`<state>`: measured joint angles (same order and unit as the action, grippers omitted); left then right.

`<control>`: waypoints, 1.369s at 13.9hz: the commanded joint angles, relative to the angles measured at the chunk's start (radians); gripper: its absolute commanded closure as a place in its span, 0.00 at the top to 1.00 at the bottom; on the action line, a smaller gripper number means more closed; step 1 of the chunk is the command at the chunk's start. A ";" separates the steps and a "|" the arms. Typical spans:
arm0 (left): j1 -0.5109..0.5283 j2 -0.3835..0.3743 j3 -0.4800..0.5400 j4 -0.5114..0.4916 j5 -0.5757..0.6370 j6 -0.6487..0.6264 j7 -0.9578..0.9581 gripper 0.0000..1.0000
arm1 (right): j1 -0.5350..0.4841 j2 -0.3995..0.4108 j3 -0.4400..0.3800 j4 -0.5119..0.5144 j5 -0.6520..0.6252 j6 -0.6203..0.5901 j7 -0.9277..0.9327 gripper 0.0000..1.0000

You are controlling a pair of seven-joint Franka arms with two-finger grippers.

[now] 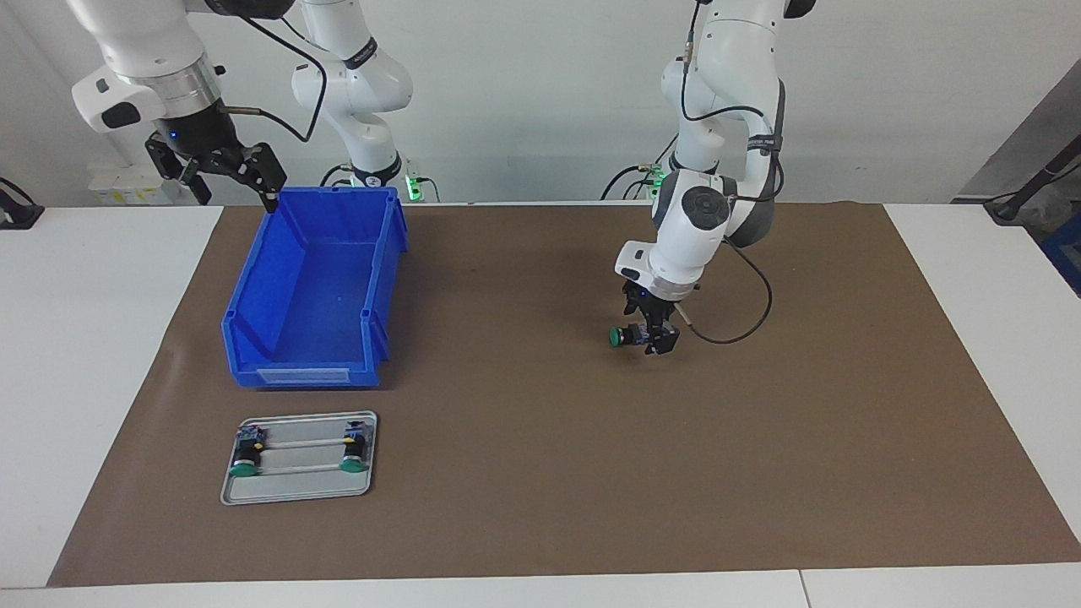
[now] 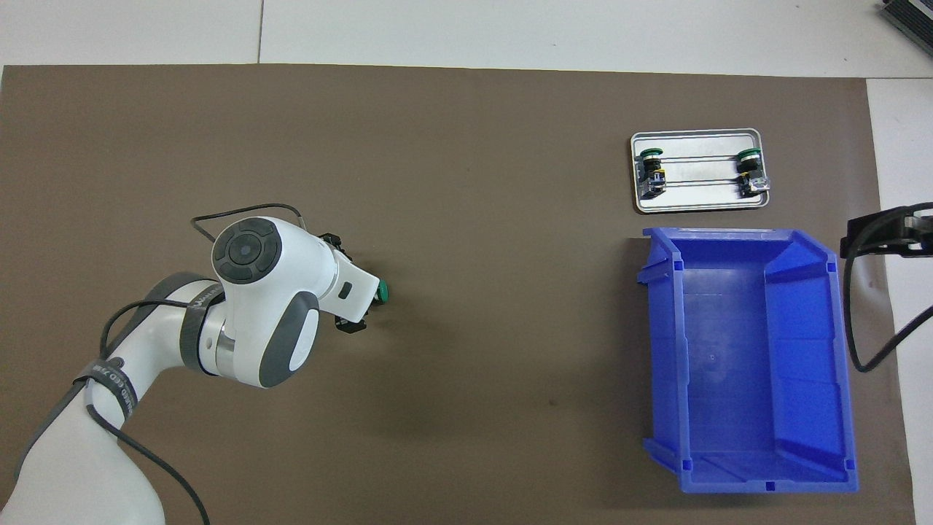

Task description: Place and press button with both arms

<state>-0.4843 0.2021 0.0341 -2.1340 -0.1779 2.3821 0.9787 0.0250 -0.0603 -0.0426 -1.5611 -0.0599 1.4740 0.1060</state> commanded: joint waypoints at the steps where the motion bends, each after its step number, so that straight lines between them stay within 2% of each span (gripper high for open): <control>1: -0.034 0.014 0.013 -0.017 -0.058 0.045 0.002 1.00 | -0.017 0.005 0.006 0.000 0.015 -0.023 -0.051 1.00; 3: -0.048 0.017 0.013 -0.017 -0.098 0.075 0.002 1.00 | -0.017 0.005 0.006 -0.011 0.018 -0.003 -0.049 1.00; 8: -0.048 0.014 0.015 -0.040 -0.098 0.071 -0.002 1.00 | -0.017 -0.010 0.004 -0.071 0.038 0.057 -0.046 1.00; 13: -0.063 0.034 0.015 -0.047 -0.098 0.097 0.008 1.00 | -0.017 -0.010 0.004 -0.071 0.065 0.054 -0.035 1.00; 19: -0.086 0.054 0.015 -0.063 -0.098 0.167 0.008 1.00 | -0.010 -0.010 0.006 -0.070 0.012 0.052 -0.035 1.00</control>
<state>-0.5435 0.2544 0.0333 -2.1763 -0.2600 2.5174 0.9762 0.0208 -0.0524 -0.0427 -1.6060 -0.0279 1.5063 0.0815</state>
